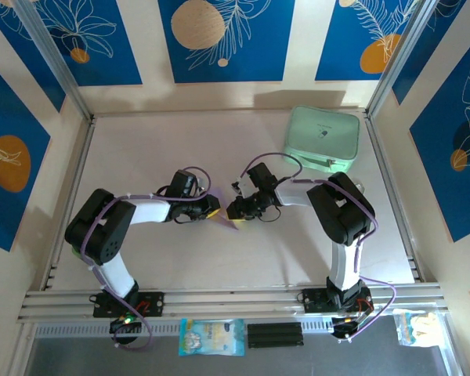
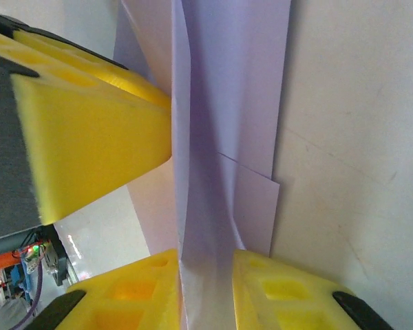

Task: Fold a paper plane with a square sheet of paper (pick it up from the middle)
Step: Fourth fold the wing at the center of the table.

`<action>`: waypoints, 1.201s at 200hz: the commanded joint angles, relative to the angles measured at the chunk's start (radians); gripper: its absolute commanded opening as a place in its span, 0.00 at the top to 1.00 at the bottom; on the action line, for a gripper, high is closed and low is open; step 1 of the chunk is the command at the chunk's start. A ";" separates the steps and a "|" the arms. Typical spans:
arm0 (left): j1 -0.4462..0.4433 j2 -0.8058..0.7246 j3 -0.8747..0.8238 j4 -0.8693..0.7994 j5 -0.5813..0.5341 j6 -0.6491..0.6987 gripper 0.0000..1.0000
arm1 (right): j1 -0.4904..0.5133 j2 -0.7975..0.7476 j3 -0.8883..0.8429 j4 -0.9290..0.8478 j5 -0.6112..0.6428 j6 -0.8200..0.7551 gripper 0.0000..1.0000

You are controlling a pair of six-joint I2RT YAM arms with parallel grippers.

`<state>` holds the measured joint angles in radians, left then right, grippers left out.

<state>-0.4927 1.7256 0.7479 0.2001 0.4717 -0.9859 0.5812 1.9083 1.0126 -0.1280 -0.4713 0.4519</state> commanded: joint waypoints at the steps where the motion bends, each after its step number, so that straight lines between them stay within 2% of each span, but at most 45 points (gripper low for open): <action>1: 0.006 0.011 0.020 -0.010 0.025 0.022 0.78 | 0.001 -0.046 -0.011 -0.027 0.004 0.018 0.74; 83: 0.006 0.002 0.022 -0.009 0.030 0.017 0.78 | 0.045 -0.088 0.004 -0.076 0.159 0.010 0.71; 143: 0.006 -0.001 0.021 -0.007 0.030 0.015 0.79 | 0.078 -0.057 0.037 -0.099 0.187 -0.004 0.72; 204: 0.005 -0.007 0.021 -0.009 0.031 0.007 0.79 | 0.094 -0.038 0.057 -0.093 0.187 -0.004 0.80; 240: 0.006 -0.035 0.015 -0.022 0.014 -0.001 0.79 | 0.097 -0.040 0.046 -0.088 0.190 -0.014 0.88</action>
<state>-0.4927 1.7252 0.7483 0.2001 0.4828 -0.9867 0.6701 1.8572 1.0435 -0.1993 -0.2821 0.4534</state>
